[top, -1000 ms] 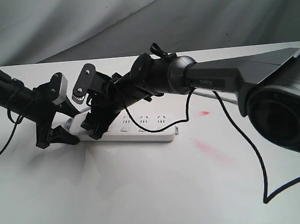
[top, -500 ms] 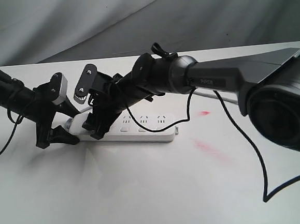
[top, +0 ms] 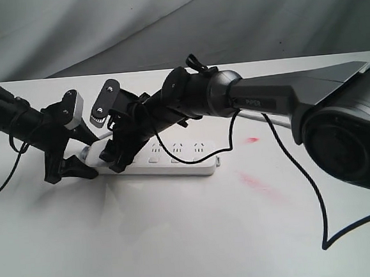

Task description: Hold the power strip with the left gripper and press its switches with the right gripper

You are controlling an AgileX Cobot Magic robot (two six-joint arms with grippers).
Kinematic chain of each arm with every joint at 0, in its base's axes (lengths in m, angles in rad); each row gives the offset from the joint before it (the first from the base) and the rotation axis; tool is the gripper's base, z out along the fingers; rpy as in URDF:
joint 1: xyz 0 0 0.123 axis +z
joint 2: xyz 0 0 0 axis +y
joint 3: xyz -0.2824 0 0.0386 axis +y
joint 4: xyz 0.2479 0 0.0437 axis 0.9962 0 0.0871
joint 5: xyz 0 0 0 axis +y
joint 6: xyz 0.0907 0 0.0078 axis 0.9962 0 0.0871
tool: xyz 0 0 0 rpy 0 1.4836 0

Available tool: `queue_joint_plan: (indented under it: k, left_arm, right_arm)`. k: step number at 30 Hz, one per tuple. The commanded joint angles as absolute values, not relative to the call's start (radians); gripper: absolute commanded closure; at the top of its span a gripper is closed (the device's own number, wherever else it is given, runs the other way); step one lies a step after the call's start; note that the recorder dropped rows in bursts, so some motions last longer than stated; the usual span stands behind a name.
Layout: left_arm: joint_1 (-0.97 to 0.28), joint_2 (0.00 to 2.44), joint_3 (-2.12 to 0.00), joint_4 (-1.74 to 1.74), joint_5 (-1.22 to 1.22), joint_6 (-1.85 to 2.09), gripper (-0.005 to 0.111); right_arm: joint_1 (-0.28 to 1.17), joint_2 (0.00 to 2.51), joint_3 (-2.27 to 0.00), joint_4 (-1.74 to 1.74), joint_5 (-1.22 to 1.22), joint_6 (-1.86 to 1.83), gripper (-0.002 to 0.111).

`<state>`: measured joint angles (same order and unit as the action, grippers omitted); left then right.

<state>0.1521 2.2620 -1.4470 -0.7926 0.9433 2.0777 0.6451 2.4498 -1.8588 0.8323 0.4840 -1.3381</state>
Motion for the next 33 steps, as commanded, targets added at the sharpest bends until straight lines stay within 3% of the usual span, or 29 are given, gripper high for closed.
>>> queue_joint_plan:
  k: [1,33]
  left_arm:
    - [0.150,2.262,-1.446,-0.742,0.939,2.076,0.041]
    - [0.150,2.262,-1.446,-0.742,0.939,2.072,0.041]
  right_arm:
    - [0.626,2.484,-1.847,0.741,0.550,-1.331,0.043]
    - [0.621,2.505,-1.847,0.731,0.539,-1.322,0.043]
